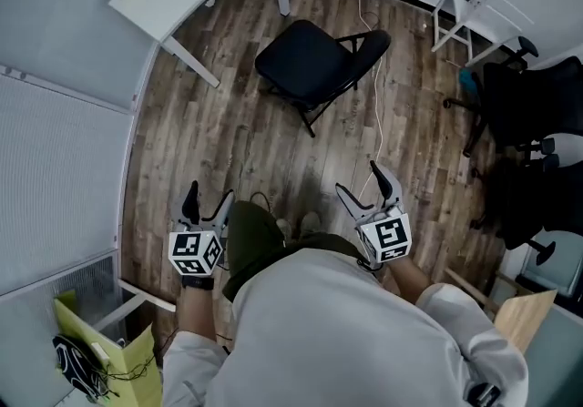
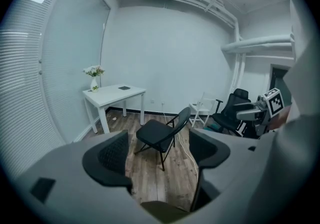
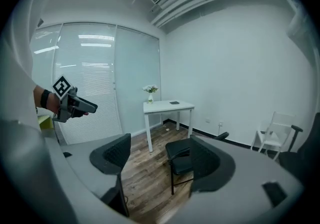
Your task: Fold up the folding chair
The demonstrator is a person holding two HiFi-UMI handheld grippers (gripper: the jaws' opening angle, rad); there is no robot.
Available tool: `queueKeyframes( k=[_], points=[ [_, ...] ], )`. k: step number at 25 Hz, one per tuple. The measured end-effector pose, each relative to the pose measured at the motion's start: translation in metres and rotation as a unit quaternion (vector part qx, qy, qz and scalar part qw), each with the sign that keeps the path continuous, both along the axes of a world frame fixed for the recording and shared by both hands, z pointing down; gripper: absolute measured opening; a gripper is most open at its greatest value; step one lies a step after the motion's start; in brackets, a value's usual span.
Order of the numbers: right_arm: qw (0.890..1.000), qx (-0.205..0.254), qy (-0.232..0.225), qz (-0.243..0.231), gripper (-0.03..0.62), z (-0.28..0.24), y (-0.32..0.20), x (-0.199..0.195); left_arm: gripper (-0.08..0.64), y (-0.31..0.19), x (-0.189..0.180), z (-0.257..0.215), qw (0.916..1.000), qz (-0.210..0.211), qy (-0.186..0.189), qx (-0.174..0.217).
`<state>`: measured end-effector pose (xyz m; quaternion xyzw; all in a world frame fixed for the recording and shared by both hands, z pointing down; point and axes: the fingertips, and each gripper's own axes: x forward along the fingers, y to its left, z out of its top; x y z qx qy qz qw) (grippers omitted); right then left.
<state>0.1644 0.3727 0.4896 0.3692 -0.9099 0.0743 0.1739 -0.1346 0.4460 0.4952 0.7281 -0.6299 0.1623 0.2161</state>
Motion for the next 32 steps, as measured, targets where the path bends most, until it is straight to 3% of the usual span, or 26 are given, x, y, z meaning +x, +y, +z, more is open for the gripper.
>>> queueKeyframes(
  k=[7, 13, 18, 24, 29, 32],
  points=[
    [1.000, 0.009, -0.008, -0.007, 0.374, -0.003, -0.009, -0.021, 0.380, -0.005, -0.014, 0.014, 0.9999, -0.005, 0.004, -0.008],
    [0.999, 0.017, 0.000, 0.041, 0.373, 0.003, -0.028, -0.015, 0.377, -0.051, -0.013, 0.020, 0.9986, 0.053, -0.003, -0.003],
    [0.994, 0.028, 0.022, 0.101, 0.371, 0.011, -0.067, -0.022, 0.377, -0.126, -0.033, 0.044, 0.9939, 0.109, 0.012, -0.004],
    [0.973, 0.017, 0.064, 0.221, 0.371, 0.030, -0.138, -0.040, 0.376, -0.256, -0.066, 0.085, 0.9767, 0.210, 0.037, -0.024],
    [0.948, -0.002, 0.091, 0.306, 0.371, 0.025, -0.201, -0.063, 0.374, -0.355, -0.086, 0.093, 0.9489, 0.310, 0.034, -0.048],
    [0.931, -0.018, 0.085, 0.354, 0.371, 0.022, -0.231, -0.079, 0.374, -0.403, -0.104, 0.104, 0.9334, 0.350, 0.038, -0.072]
  ],
)
